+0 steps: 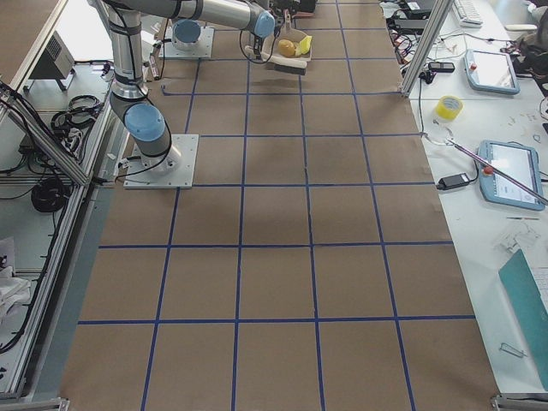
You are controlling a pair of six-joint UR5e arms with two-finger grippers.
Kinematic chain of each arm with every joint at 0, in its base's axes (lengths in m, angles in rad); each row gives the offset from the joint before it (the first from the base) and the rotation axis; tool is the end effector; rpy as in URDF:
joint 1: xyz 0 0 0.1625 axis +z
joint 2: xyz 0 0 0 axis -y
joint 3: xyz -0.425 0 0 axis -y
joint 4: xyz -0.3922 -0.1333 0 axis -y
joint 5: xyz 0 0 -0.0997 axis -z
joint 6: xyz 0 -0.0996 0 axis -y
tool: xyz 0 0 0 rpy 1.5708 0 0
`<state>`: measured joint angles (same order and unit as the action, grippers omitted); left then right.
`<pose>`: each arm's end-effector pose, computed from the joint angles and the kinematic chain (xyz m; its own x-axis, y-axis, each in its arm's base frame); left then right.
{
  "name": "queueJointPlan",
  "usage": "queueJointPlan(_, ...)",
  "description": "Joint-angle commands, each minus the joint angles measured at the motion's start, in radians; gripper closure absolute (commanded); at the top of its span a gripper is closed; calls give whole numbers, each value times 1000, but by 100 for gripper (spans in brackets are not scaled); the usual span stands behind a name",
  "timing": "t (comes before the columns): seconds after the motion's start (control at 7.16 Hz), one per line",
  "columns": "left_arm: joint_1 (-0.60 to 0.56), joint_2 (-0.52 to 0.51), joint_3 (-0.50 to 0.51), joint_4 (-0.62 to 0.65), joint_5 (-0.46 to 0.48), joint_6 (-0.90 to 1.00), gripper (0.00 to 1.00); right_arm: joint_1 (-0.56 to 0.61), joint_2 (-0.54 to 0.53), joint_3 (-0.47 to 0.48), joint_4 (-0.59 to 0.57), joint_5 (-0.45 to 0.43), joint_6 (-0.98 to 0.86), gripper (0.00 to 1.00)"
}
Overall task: Sweep and dump trash into bin
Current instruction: 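Carry the dustpan over the trash bag with the left gripper while the right withdraws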
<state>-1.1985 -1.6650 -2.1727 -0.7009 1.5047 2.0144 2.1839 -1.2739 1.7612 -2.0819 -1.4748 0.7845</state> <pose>0.0357 -0.4759 0.2535 0.0771 0.9799 -0.1841 0.9970 -0.0756 0.0155 0.4465 -0.3864 0.2885 -0.9816 0.1709 -0.0846 0.1671 0.9846 0.0508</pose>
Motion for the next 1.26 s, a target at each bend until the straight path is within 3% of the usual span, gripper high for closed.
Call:
queueJointPlan(0.0,135,22,125,-232,-247,35,100,-195,-105,1,179,-1,-248,100)
queueJointPlan(0.28,305,25,349,-551,-400,44,100,-420,-117,4,191,-7,-466,100)
queueJointPlan(0.56,472,4,456,-682,-408,195,100,-675,-117,39,186,-50,-717,100)
queueJointPlan(0.84,592,-18,514,-671,-284,364,100,-838,-96,47,126,-97,-969,100)
queueJointPlan(1.12,718,-48,592,-667,-142,522,100,-893,-53,60,15,-168,-1108,100)
